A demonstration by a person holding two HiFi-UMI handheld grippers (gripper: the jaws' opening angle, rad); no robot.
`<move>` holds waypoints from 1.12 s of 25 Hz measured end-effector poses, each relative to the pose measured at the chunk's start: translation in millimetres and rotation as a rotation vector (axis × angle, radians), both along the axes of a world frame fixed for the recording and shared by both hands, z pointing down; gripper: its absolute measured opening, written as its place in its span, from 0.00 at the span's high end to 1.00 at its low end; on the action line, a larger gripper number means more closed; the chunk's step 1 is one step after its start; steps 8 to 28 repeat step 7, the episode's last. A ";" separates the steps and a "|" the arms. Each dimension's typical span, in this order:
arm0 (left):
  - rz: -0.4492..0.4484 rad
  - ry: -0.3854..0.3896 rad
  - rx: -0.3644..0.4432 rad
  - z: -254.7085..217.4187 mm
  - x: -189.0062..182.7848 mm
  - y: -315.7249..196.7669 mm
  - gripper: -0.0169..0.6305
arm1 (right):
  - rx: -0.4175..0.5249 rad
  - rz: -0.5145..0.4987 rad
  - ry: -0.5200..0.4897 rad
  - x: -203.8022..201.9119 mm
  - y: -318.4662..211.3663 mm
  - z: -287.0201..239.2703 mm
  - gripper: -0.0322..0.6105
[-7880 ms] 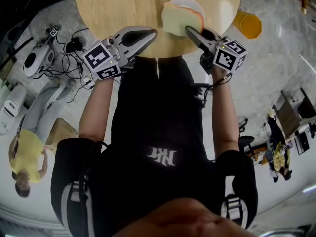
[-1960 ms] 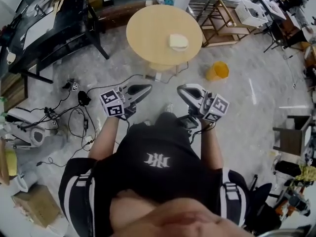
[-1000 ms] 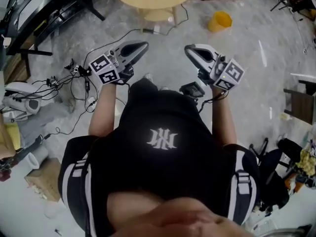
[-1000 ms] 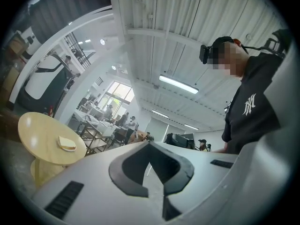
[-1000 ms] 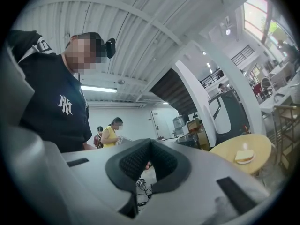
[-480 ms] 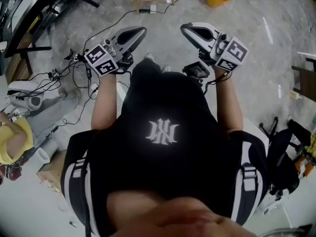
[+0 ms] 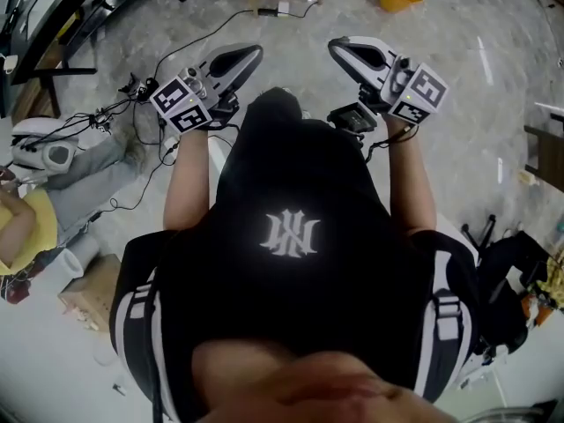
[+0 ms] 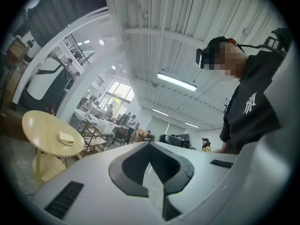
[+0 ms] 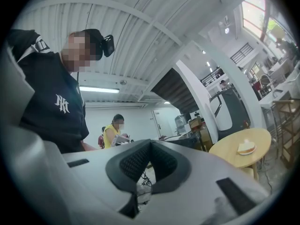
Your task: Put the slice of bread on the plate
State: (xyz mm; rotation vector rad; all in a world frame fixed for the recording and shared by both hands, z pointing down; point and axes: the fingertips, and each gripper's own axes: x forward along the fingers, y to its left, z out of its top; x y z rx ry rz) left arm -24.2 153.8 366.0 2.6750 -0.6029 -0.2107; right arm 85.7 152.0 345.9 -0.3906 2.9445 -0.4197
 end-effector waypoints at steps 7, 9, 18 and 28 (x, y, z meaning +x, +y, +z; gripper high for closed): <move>-0.046 0.003 0.003 0.4 -28.2 4.2 0.96 | -0.001 -0.035 -0.010 -26.2 -6.4 0.9 0.95; -0.046 0.003 0.003 0.4 -28.2 4.2 0.96 | -0.001 -0.035 -0.010 -26.2 -6.4 0.9 0.95; -0.046 0.003 0.003 0.4 -28.2 4.2 0.96 | -0.001 -0.035 -0.010 -26.2 -6.4 0.9 0.95; -0.046 0.003 0.003 0.4 -28.2 4.2 0.96 | -0.001 -0.035 -0.010 -26.2 -6.4 0.9 0.95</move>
